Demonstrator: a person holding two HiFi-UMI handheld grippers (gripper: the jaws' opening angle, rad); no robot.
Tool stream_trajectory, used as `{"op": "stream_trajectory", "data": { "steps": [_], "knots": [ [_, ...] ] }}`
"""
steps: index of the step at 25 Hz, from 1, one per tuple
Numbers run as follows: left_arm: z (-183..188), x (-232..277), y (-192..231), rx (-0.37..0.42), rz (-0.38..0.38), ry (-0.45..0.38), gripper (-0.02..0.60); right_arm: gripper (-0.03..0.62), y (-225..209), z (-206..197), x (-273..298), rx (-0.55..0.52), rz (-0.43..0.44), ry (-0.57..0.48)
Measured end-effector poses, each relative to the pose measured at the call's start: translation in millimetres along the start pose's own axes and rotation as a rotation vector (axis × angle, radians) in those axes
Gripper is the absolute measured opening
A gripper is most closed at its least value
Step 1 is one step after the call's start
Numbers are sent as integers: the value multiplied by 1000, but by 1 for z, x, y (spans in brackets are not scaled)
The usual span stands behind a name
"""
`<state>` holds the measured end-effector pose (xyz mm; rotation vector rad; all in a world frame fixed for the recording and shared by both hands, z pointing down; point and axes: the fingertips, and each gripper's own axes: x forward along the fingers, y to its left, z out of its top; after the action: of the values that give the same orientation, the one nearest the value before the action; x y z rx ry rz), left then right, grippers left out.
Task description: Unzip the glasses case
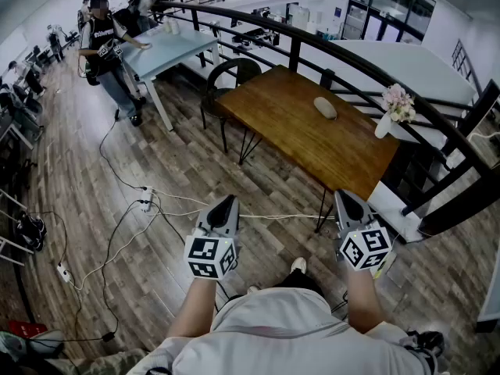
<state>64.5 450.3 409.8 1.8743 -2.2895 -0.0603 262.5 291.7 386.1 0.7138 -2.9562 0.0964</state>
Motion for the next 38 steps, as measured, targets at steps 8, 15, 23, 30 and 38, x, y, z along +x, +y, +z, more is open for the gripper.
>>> {"op": "stream_trajectory", "data": {
  "steps": [8, 15, 23, 30, 38],
  "knots": [
    [-5, 1, -6, -4, -20, 10, 31, 51, 6, -5, 0, -11, 15, 9],
    [-4, 4, -9, 3, -27, 15, 31, 51, 6, -6, 0, 0, 13, 16],
    [-12, 9, -8, -9, -35, 21, 31, 51, 4, -8, 2, 21, 20, 1],
    [-25, 36, 7, -37, -28, 55, 31, 51, -11, -16, 35, 62, 65, 31],
    [-13, 106, 42, -26, 4, 81, 31, 51, -44, -11, 117, 82, 110, 28]
  ]
}}
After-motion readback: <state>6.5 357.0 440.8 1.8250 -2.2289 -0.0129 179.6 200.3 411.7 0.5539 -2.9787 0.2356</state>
